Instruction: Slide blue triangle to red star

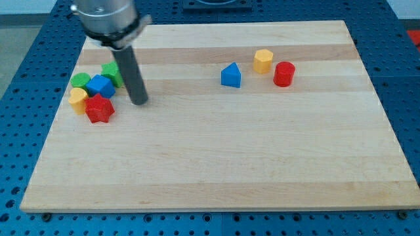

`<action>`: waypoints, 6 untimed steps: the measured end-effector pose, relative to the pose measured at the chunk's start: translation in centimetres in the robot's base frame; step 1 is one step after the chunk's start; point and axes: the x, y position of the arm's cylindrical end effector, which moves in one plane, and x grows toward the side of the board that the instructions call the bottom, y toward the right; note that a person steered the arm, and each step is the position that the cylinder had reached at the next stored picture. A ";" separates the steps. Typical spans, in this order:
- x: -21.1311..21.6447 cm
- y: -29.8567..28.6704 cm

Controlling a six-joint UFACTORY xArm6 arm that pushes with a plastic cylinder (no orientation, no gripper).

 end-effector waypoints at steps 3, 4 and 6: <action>4.0 11.6; 3.1 16.1; 0.8 18.9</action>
